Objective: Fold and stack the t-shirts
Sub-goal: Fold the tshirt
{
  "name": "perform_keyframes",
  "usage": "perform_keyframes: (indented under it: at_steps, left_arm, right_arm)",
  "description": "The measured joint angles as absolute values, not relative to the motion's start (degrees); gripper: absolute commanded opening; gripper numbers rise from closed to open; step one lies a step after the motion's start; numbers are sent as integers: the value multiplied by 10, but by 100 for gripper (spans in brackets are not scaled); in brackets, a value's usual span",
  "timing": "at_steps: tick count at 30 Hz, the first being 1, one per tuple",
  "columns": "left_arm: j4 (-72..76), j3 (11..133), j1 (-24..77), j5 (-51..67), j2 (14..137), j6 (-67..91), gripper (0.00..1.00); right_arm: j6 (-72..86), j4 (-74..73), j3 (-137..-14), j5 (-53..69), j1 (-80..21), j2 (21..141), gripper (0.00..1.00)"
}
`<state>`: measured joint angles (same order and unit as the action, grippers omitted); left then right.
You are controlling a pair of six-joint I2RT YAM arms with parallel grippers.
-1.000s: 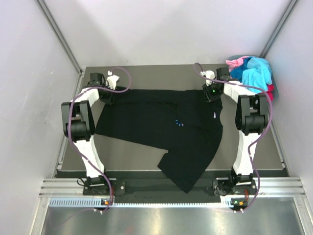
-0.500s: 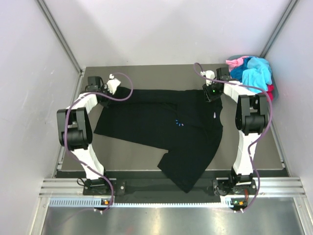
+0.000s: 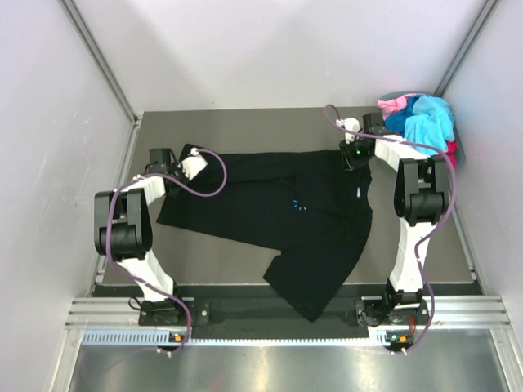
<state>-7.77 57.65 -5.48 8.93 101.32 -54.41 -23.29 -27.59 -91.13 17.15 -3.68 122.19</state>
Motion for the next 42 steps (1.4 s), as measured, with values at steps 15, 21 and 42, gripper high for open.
perform_keyframes:
  at_steps: [15, 21, 42]
  left_arm:
    - [-79, 709, -51, 96, 998, -369, 55]
    - [-118, 857, -48, 106, 1101, -283, 56]
    - [-230, 992, -47, 78, 1278, -174, 0]
  right_arm:
    - [-234, -294, -855, 174, -32, 1145, 31]
    - [-234, -294, -867, 172, -32, 1151, 31]
    - [-224, -294, -890, 146, -31, 1194, 35]
